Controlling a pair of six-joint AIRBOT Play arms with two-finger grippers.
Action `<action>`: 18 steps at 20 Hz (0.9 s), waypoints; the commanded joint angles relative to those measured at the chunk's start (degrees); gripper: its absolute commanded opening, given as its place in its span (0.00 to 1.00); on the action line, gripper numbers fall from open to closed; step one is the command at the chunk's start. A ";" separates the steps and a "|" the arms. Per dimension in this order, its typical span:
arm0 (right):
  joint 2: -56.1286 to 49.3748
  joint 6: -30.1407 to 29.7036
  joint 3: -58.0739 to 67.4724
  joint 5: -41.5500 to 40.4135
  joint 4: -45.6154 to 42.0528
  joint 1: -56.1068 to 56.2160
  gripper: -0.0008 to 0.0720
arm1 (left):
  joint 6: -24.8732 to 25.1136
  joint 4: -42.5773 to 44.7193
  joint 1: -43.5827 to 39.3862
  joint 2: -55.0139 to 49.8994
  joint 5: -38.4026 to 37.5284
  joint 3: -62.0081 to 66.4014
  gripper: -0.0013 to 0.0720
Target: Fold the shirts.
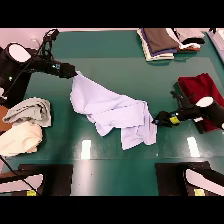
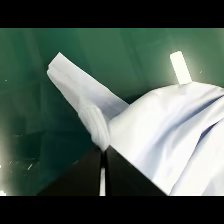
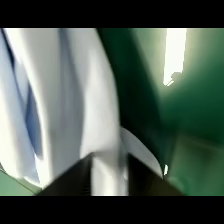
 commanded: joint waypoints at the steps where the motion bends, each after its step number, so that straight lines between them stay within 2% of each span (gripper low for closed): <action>1: -3.26 -0.37 4.37 -3.65 -2.47 5.77 0.04 | -0.52 0.11 0.00 0.07 -0.85 0.09 0.05; 5: 3.52 -0.31 13.88 -1.18 -7.67 4.61 0.03 | -2.12 2.27 0.00 4.90 -0.79 3.61 0.05; 13: 26.08 -0.07 39.69 2.56 -8.20 -5.27 0.03 | -2.89 3.28 0.00 27.17 -0.52 27.43 0.05; 18: 29.94 0.11 50.73 7.96 -8.17 -12.09 0.03 | -3.02 3.30 0.00 33.81 0.33 35.93 0.05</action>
